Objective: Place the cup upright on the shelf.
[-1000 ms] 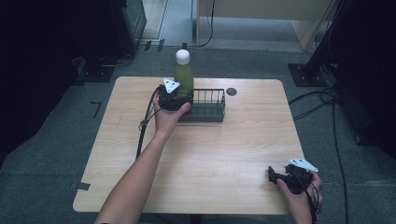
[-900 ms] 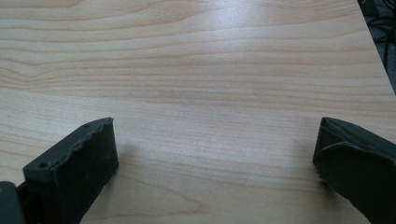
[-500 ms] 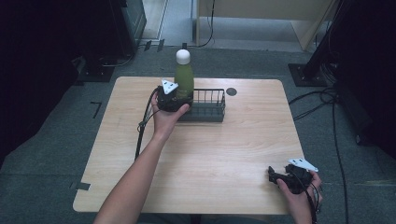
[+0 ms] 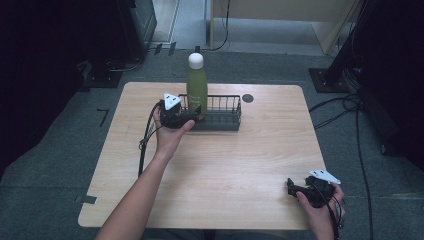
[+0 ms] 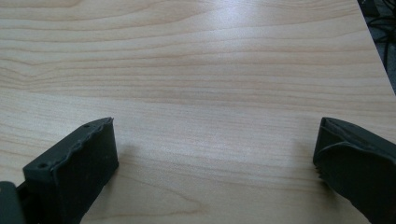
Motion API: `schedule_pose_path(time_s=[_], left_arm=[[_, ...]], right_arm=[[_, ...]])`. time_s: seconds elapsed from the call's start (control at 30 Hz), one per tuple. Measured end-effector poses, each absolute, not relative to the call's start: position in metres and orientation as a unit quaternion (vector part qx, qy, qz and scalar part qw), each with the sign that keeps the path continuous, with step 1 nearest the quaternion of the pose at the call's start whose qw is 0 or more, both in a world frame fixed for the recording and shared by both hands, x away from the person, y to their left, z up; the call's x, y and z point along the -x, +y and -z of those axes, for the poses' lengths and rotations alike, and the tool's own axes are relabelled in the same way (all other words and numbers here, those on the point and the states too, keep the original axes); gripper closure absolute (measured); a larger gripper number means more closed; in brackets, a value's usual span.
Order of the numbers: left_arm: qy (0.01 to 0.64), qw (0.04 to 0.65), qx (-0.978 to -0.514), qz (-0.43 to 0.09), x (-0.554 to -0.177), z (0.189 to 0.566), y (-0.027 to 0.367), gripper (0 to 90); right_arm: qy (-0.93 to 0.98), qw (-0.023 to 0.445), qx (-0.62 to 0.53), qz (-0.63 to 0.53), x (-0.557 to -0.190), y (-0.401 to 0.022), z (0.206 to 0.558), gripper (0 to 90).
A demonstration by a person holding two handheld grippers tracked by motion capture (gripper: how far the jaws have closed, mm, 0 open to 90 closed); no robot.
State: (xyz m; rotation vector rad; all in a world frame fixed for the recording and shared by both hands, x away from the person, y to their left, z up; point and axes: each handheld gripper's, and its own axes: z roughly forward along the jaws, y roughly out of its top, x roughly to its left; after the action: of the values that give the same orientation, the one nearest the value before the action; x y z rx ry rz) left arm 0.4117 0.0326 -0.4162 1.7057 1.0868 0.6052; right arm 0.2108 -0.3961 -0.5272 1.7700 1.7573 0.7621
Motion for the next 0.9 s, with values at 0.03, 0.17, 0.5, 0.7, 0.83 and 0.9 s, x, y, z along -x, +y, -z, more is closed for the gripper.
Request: schedule_pose_path(time_s=[0.03,0.17,0.5,0.7,0.83,0.9], left_arm=[[0.448,0.493,-0.703,-0.25,-0.41,0.417,0.034,11.4],[0.446,0.489,-0.705,-0.254,-0.4,0.422,0.041,11.1],[0.455,0.485,-0.701,-0.258,-0.376,0.436,0.067,10.8],[0.459,0.462,-0.709,-0.27,-0.361,0.45,0.083,10.8],[0.46,0.449,-0.715,-0.276,-0.35,0.459,0.092,10.7],[0.465,0.446,-0.715,-0.273,-0.345,0.463,0.098,10.8]], right_arm=[[0.65,0.264,-0.655,-0.282,-0.211,-0.396,0.527,0.0],[0.65,0.264,-0.655,-0.282,-0.211,-0.396,0.527,0.0],[0.65,0.264,-0.655,-0.282,-0.211,-0.396,0.527,0.0],[0.65,0.264,-0.655,-0.282,-0.211,-0.396,0.527,0.0],[0.65,0.264,-0.655,-0.282,-0.211,-0.396,0.527,0.0],[0.65,0.264,-0.655,-0.282,-0.211,-0.396,0.527,0.0]])
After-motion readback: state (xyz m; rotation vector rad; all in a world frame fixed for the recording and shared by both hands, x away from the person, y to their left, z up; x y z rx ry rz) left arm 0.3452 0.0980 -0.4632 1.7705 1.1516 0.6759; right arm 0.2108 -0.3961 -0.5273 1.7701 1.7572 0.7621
